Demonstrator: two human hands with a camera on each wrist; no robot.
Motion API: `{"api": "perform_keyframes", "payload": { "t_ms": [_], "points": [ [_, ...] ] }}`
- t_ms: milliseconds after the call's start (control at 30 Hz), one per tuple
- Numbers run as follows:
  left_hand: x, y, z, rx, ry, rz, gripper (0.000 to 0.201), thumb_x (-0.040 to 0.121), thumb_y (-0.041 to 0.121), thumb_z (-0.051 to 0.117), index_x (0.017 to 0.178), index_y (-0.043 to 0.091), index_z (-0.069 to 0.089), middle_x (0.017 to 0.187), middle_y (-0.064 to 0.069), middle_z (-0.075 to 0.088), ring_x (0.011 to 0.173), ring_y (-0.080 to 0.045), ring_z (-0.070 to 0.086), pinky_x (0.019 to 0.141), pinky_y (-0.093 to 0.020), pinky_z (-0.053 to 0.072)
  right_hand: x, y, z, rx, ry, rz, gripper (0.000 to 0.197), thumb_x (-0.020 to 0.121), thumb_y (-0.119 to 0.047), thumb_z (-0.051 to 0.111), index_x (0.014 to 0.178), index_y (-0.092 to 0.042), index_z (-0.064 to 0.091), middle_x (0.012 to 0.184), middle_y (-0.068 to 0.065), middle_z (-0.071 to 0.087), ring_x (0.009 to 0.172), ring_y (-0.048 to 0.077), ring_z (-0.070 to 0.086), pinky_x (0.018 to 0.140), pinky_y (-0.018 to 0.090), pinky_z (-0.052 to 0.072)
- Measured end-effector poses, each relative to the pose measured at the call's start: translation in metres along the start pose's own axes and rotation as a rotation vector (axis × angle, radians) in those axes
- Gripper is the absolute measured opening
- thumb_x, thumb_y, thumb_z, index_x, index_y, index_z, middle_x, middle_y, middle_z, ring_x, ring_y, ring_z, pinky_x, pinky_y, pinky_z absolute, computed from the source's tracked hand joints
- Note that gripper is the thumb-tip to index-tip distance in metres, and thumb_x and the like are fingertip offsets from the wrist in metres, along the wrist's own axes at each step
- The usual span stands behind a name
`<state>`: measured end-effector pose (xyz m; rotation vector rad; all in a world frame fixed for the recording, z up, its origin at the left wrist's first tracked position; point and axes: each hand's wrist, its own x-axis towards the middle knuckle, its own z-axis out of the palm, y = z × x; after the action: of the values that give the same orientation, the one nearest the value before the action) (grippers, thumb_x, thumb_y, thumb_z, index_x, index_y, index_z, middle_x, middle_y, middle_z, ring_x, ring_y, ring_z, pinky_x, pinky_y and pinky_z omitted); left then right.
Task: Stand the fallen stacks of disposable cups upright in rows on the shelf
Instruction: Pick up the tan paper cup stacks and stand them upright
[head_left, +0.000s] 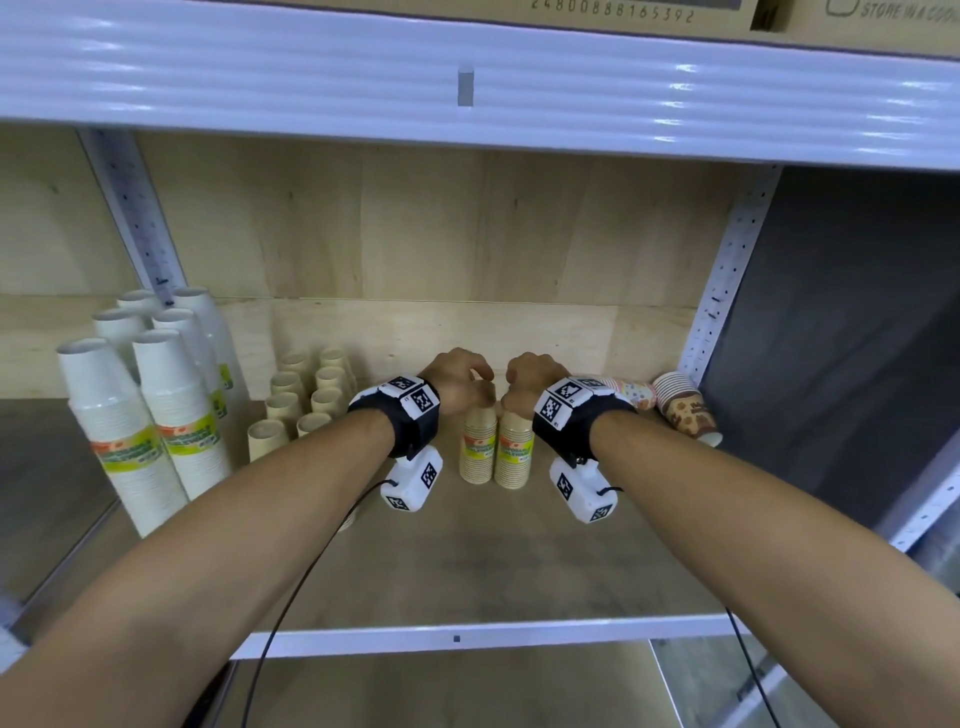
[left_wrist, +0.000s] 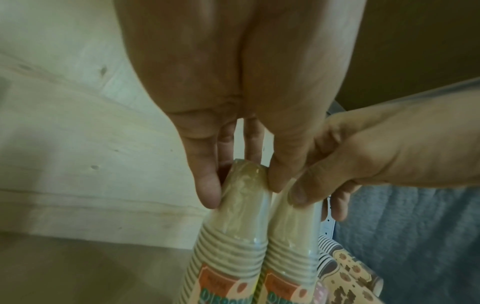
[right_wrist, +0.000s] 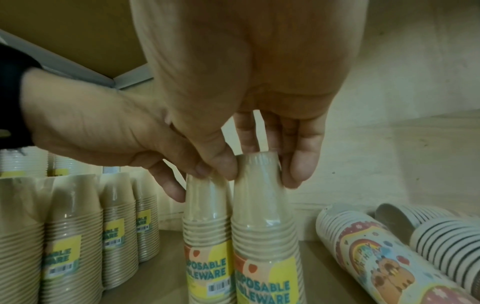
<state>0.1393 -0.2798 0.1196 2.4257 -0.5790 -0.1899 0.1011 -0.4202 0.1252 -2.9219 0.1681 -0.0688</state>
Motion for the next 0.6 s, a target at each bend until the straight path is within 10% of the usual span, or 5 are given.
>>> {"api": "perform_keyframes", "payload": {
  "t_ms": [300,500,600],
  "points": [
    [-0.018,0.021,-0.024,0.198,-0.136,-0.085,0.026,0.081,0.017,0.073,0.107,0.015,0.07,0.108,-0.005,0.067,0.091,-0.024,0.069,0.071,-0.03,0.058,-0.004,-0.02,-0.011,-0.071,-0.087,-0.052,0.007,0.081,-0.016,0.065,0.077,-0.012,0.061,0.075,0.003,0.053,0.069,0.018,0.051,0.056,0.023,0.037],
    [-0.052,0.022,-0.057,0.294,-0.26,-0.203,0.032,0.079,0.01,0.071,0.111,0.011,0.07,0.1,-0.007,0.069,0.088,-0.027,0.072,0.078,-0.034,0.059,-0.019,-0.052,-0.036,-0.117,-0.277,-0.142,0.029,0.08,-0.016,0.074,0.064,-0.022,0.051,0.066,-0.006,0.049,0.065,0.014,0.051,0.06,0.022,0.043],
    [-0.072,0.016,-0.072,0.308,-0.317,-0.257,0.033,0.078,0.008,0.073,0.111,0.007,0.069,0.1,-0.01,0.068,0.076,-0.024,0.071,0.062,-0.028,0.059,-0.023,-0.081,-0.039,-0.228,-0.339,-0.113,0.03,0.062,-0.031,0.08,0.051,-0.016,0.057,0.061,0.0,0.061,0.052,0.015,0.055,0.057,0.018,0.049]
  ]
}}
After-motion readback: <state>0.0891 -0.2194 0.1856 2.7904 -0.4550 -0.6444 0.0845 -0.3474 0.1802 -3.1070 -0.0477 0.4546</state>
